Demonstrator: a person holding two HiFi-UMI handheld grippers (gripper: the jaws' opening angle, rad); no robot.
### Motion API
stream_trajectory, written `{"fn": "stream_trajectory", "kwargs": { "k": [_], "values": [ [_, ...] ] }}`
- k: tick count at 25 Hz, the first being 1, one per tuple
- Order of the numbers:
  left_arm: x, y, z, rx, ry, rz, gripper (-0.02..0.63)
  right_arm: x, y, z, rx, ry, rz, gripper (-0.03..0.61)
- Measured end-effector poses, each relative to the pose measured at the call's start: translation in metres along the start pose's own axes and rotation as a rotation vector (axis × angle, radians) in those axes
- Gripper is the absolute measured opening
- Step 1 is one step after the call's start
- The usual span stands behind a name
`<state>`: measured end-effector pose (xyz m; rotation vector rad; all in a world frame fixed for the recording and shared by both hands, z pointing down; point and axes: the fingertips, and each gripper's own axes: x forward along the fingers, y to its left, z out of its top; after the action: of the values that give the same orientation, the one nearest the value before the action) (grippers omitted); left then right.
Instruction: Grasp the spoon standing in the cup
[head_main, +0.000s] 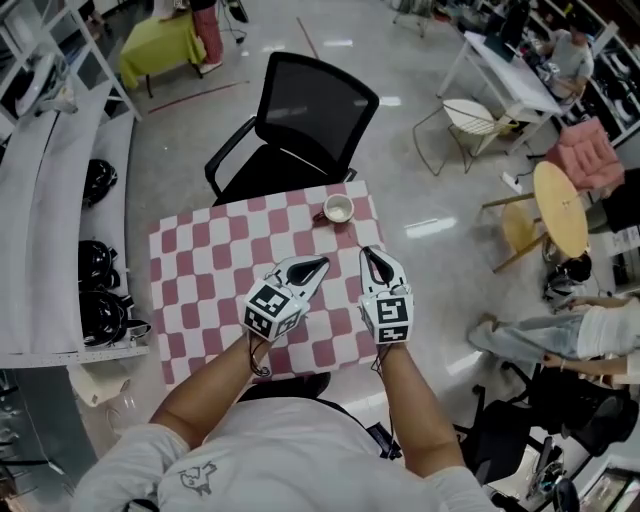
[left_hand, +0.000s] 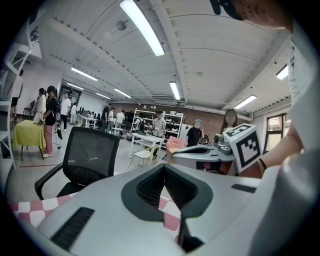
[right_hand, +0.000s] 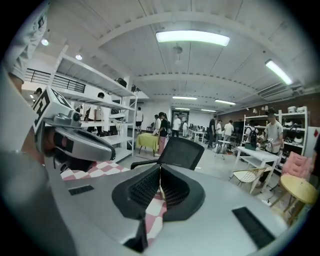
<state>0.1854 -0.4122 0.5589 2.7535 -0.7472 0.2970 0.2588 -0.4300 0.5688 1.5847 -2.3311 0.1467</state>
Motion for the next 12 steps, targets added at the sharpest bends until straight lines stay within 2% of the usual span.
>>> {"fn": "stream_trajectory", "kwargs": {
  "k": [6, 12],
  "values": [
    [-0.026, -0.044, 0.016, 0.037, -0.030, -0.004, 0.011, -0.062, 0.016, 0.011, 0.022, -0.032, 0.004, 0.032],
    [-0.059, -0.085, 0.016, 0.049, -0.055, -0.001, 0.011, -0.111, 0.034, 0.023, 0.036, -0.065, 0.011, 0.032]
  ]
}}
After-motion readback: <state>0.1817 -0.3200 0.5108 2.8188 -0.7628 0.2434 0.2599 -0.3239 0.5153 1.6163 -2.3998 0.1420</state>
